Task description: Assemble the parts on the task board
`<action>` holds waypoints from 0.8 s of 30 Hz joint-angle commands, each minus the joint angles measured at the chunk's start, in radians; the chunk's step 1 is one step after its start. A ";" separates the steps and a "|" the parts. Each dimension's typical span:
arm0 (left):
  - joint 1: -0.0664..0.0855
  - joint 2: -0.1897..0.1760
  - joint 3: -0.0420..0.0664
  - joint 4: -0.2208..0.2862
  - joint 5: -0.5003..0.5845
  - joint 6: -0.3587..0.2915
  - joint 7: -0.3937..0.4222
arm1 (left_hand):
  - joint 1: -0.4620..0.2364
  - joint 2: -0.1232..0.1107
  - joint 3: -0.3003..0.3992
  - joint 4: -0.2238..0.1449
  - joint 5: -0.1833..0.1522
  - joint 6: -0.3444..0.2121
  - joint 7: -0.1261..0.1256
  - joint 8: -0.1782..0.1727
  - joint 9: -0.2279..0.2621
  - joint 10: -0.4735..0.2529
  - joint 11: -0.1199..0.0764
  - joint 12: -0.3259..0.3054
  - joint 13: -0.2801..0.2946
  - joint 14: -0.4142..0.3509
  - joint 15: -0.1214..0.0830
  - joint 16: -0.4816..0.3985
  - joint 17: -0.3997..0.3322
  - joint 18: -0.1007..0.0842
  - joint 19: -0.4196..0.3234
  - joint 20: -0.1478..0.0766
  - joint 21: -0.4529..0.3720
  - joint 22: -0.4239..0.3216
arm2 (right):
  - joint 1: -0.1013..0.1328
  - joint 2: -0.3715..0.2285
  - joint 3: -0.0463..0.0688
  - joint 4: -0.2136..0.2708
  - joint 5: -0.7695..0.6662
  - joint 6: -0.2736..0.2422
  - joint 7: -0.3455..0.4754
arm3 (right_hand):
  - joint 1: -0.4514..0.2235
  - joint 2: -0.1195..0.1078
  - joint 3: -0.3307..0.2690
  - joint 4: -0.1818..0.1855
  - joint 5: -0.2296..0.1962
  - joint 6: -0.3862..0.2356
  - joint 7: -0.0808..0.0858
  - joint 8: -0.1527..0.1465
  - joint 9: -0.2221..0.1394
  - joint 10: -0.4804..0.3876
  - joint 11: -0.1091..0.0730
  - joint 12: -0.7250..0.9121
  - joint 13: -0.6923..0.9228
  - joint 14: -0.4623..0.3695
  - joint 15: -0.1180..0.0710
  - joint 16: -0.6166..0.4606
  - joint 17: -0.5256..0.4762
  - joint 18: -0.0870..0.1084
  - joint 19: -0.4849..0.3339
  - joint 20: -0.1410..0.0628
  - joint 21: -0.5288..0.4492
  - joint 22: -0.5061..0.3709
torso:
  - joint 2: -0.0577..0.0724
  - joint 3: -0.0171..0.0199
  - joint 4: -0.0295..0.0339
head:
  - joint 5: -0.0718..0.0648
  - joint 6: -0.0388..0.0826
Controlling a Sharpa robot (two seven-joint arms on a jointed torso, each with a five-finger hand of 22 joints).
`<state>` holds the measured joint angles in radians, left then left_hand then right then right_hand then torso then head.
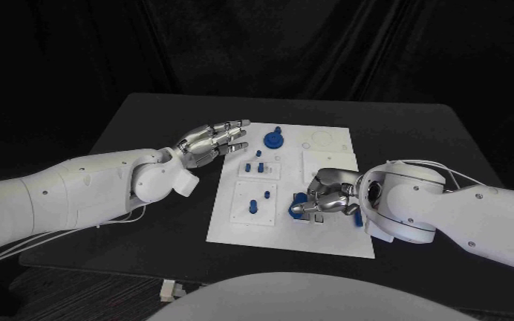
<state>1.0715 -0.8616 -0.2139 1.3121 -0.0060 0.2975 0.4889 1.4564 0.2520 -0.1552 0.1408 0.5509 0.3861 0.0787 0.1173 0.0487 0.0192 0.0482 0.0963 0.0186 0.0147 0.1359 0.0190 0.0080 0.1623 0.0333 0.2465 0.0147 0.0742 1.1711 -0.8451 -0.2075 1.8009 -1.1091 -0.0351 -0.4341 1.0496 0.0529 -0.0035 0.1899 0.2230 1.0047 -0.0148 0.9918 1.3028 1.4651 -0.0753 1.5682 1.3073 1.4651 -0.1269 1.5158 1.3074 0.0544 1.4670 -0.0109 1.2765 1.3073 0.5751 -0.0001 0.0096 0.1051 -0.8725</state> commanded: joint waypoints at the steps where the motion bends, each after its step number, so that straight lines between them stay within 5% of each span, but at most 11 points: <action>1: -0.002 0.000 0.001 0.001 0.004 0.017 0.006 | -0.001 0.009 0.007 -0.002 0.005 0.003 0.005 0.003 0.001 0.000 0.003 0.005 0.002 0.001 0.007 0.005 0.001 0.017 0.002 0.005 0.004 0.001 | -0.002 0.008 0.000 -0.006 -0.005 -0.015 -0.019 | -0.001 0.012 -0.001 0.007 0.002 0.033 -0.003 0.034 0.025 0.106 -0.007 0.003 0.263 0.086 -0.007 0.004 0.153 0.009 0.015 -0.008 0.006 0.180 | 0.000 0.0000 0.0000 | 0.000 0.000; 11: -0.004 0.002 0.001 -0.001 0.004 0.020 0.005 | 0.000 0.009 0.007 -0.002 0.005 0.003 0.005 0.003 0.001 0.000 0.004 0.005 0.001 0.001 0.007 0.005 0.001 0.017 0.002 0.005 0.004 0.001 | -0.002 0.033 0.000 -0.027 -0.021 -0.001 -0.046 | 0.014 0.019 0.006 0.002 -0.005 0.082 -0.012 0.089 0.061 0.106 -0.015 0.003 0.263 0.087 -0.014 0.009 0.161 0.007 0.019 -0.014 0.020 0.184 | 0.000 0.0000 0.0007 | -0.001 0.000; 24: -0.006 0.002 0.001 -0.001 0.004 0.022 0.001 | 0.000 0.010 0.009 -0.003 0.006 0.003 0.006 0.004 0.001 0.000 0.004 0.004 0.001 0.001 0.007 0.005 0.001 0.017 0.002 0.006 0.004 0.001 | -0.002 0.040 0.000 -0.039 -0.037 0.011 -0.052 | 0.119 0.021 0.064 -0.078 0.064 0.074 -0.017 0.082 0.079 0.106 -0.021 0.003 0.263 0.086 -0.019 0.009 0.160 0.006 0.018 -0.021 0.024 0.184 | 0.000 -0.0002 0.0000 | -0.001 0.000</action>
<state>1.0669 -0.8610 -0.2139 1.3099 -0.0061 0.3030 0.4830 1.4564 0.2520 -0.1524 0.1379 0.5509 0.3860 0.0787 0.1173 0.0485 0.0192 0.0482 0.0962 0.0186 0.0146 0.1359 0.0190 0.0078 0.1623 0.0333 0.2465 0.0147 0.0742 1.1711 -0.8039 -0.2076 1.7616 -1.1286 -0.0326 -0.4644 1.1535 0.0704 0.0598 0.1165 0.2820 1.0772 -0.0266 1.0744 1.3076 1.4651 -0.0892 1.5682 1.3080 1.4659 -0.1405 1.5218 1.3074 0.0544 1.4670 -0.0250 1.2962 1.3079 0.5751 -0.0001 0.0100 0.1038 -0.8725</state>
